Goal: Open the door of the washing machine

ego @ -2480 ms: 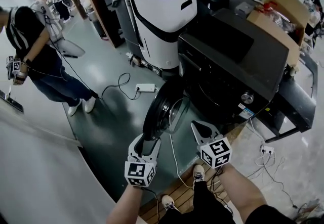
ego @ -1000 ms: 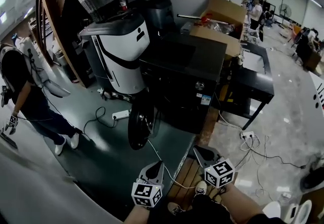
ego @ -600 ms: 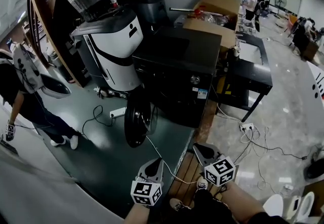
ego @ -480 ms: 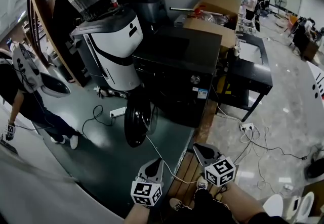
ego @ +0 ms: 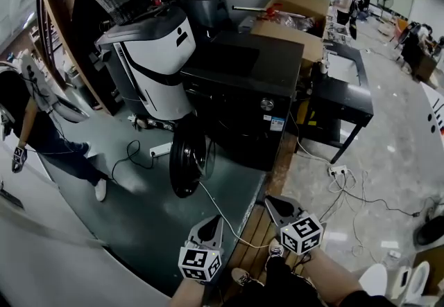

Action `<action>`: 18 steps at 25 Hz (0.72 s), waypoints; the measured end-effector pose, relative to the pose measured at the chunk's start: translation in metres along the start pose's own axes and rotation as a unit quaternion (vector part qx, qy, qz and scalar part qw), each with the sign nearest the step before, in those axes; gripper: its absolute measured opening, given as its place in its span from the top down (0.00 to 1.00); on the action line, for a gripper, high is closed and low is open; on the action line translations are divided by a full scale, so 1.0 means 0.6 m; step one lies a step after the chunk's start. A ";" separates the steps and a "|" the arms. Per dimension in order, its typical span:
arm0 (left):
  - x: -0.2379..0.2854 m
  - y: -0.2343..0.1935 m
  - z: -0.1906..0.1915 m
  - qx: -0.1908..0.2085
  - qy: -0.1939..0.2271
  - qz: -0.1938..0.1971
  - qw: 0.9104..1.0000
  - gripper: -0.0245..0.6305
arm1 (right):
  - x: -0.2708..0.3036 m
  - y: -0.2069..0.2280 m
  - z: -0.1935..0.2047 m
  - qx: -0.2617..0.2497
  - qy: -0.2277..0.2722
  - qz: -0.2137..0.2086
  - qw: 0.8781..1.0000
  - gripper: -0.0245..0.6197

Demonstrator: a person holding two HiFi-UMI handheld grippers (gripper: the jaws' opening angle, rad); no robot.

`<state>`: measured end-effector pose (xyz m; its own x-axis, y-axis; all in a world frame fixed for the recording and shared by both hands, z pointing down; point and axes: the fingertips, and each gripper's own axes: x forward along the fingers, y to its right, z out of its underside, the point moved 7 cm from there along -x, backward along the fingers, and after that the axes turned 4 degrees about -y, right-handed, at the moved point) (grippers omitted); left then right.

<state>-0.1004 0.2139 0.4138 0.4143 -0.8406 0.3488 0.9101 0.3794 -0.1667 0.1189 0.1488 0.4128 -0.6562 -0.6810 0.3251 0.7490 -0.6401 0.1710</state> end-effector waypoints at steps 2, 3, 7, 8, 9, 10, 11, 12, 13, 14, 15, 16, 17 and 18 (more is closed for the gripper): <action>-0.001 0.003 0.002 0.000 0.000 0.000 1.000 0.94 | -0.002 0.000 0.001 0.000 0.000 0.000 1.000 0.94; -0.002 0.005 0.004 0.000 -0.001 0.000 1.000 0.94 | -0.004 0.001 0.002 0.001 0.001 0.001 1.000 0.94; -0.006 0.014 0.011 -0.002 -0.002 0.002 1.000 0.94 | -0.013 0.000 0.006 0.002 0.003 0.002 1.000 0.94; -0.007 0.016 0.014 -0.002 -0.002 0.003 1.000 0.94 | -0.015 -0.001 0.008 0.002 0.004 0.003 1.000 0.94; -0.008 0.018 0.015 -0.002 -0.002 0.003 1.000 0.94 | -0.017 -0.001 0.009 0.002 0.004 0.003 1.000 0.94; -0.008 0.019 0.015 -0.001 -0.001 0.003 1.000 0.94 | -0.018 -0.001 0.010 0.003 0.005 0.004 1.000 0.94; -0.009 0.021 0.015 -0.001 -0.001 0.003 1.000 0.94 | -0.020 -0.001 0.010 0.003 0.006 0.004 1.000 0.94; -0.010 0.022 0.015 -0.001 -0.001 0.003 1.000 0.94 | -0.022 -0.002 0.010 0.003 0.006 0.004 1.000 0.94; -0.011 0.024 0.014 -0.001 -0.001 0.004 1.000 0.94 | -0.024 -0.002 0.010 0.004 0.006 0.004 1.000 0.94; -0.013 0.026 0.014 -0.001 -0.001 0.004 1.000 0.94 | -0.026 -0.003 0.009 0.004 0.007 0.004 1.000 0.94; -0.014 0.028 0.014 0.000 -0.001 0.004 1.000 0.94 | -0.028 -0.003 0.009 0.004 0.008 0.004 1.000 0.94; -0.015 0.030 0.013 0.001 -0.001 0.005 1.000 0.94 | -0.030 -0.003 0.008 0.004 0.008 0.004 1.000 0.94; -0.015 0.031 0.012 0.001 -0.001 0.005 1.000 0.94 | -0.032 -0.003 0.007 0.004 0.009 0.004 1.000 0.94; -0.016 0.033 0.011 0.002 0.000 0.005 1.000 0.94 | -0.033 -0.003 0.007 0.004 0.010 0.005 1.000 0.94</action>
<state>-0.0863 0.2318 0.4133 0.4235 -0.8364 0.3479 0.9059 0.3895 -0.1664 0.1311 0.1648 0.4099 -0.6508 -0.6937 0.3086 0.7558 -0.6308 0.1758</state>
